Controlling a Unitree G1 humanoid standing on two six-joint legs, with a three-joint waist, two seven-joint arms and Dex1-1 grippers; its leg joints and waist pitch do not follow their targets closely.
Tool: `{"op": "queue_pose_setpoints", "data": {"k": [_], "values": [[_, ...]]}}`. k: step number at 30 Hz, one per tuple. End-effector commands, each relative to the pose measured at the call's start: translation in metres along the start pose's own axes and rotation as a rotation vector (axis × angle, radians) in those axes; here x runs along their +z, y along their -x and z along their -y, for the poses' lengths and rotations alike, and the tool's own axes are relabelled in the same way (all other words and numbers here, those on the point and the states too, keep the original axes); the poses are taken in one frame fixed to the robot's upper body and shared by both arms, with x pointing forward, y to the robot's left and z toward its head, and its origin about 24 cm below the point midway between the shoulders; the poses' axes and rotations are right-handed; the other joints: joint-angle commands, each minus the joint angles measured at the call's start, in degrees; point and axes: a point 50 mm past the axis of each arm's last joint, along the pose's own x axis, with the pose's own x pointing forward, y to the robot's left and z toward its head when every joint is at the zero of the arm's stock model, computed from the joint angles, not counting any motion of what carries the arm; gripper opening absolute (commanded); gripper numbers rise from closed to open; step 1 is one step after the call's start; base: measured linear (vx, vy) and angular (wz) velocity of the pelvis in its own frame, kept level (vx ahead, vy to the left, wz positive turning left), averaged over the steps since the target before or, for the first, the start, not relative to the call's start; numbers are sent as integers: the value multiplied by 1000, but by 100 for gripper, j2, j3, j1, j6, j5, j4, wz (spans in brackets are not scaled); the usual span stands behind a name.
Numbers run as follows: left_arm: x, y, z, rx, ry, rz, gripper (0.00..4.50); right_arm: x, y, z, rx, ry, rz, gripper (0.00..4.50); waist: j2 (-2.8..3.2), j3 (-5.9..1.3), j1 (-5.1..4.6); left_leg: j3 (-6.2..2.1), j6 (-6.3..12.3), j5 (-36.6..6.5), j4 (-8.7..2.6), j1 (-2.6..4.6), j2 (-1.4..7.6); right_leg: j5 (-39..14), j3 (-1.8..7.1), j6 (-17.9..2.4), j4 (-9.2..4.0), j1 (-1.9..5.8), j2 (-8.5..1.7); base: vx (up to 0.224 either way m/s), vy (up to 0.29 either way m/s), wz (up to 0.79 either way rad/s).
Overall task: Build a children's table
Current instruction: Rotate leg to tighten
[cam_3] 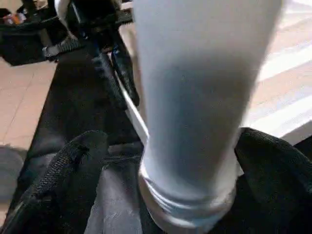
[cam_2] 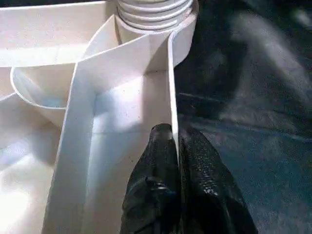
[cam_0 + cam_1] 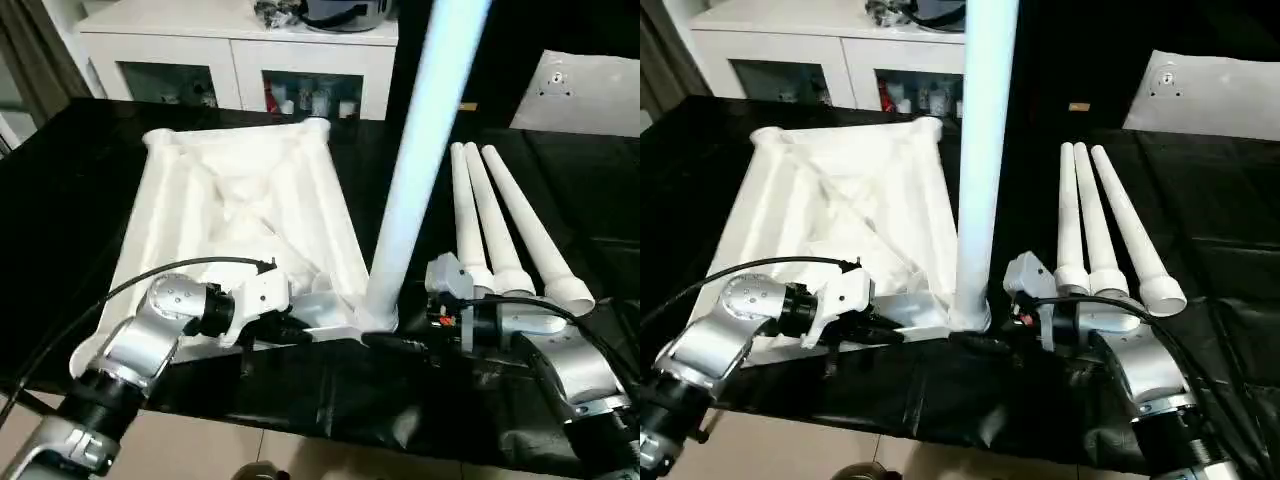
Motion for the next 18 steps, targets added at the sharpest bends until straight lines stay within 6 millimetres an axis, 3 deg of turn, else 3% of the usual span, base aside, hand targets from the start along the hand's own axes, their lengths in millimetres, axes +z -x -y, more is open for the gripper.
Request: {"op": "queue_pose_setpoints", "data": {"k": [1,18], "values": [[4,-2,1,-69,-66,-30,0,4,0,-1,50,13,6,426,-61,-381,-14,-238,464,-894,-396,85,588,-1835,488,-495,-434,272,-716,0,0,0],[-2,-2,1,-86,-62,-20,0,1,0,-4,117,-21,8,266,-83,-389,59,-228,472,-806,-390,81,596,-1888,477,-467,-442,270,-725,0,0,0]]}}
